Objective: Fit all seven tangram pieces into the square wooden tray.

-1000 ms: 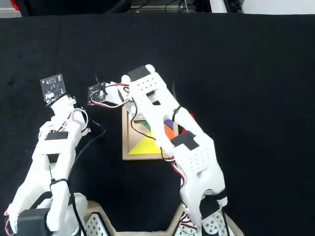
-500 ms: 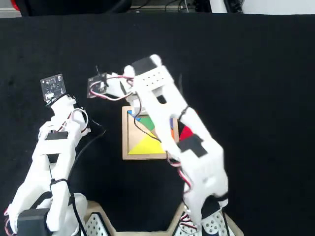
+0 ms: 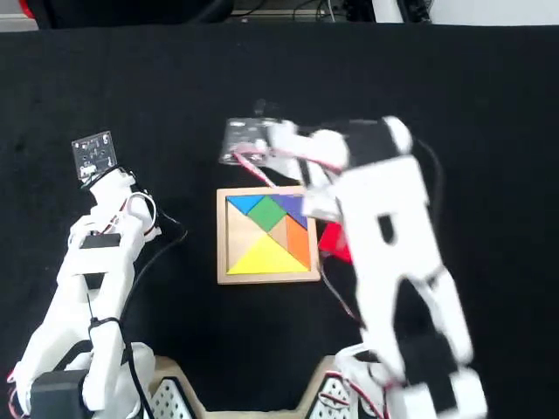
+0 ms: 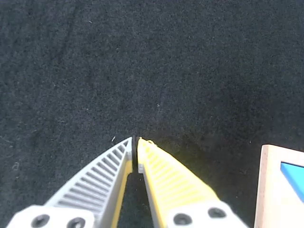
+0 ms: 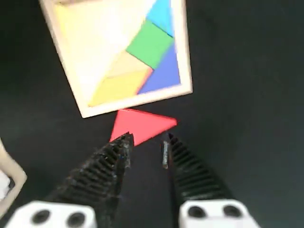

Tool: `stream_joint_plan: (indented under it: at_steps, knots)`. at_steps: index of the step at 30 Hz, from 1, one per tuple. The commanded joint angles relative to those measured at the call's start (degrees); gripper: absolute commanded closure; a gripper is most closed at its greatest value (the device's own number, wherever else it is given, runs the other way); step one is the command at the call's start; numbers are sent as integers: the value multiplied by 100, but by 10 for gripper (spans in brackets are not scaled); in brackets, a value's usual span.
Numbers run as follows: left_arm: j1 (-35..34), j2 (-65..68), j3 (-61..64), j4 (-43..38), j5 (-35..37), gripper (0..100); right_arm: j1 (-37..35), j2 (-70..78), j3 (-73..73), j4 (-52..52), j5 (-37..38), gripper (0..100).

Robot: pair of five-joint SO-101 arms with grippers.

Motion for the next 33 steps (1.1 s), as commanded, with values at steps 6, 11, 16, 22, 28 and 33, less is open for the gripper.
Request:
stream_joint_plan:
  at_steps: [6,11,16,22,28,33]
  knots:
    - [66,-176,-13,-79,-44,967,976,-1218,3284,-2549,-1925,900]
    - [66,-176,-13,-88,-44,967,976,-787,3099,-2664,-2769,899]
    - [66,-176,-13,-97,-44,967,958,40,2686,-2664,-3051,878]
    - [66,-176,-13,-97,-44,967,1011,1059,2492,-3130,-3051,869]
    - [66,-176,-13,-97,-44,967,1073,1692,2484,-3675,-3033,937]
    - [66,-176,-13,-97,-44,967,1327,1956,2440,-3710,-2892,938]
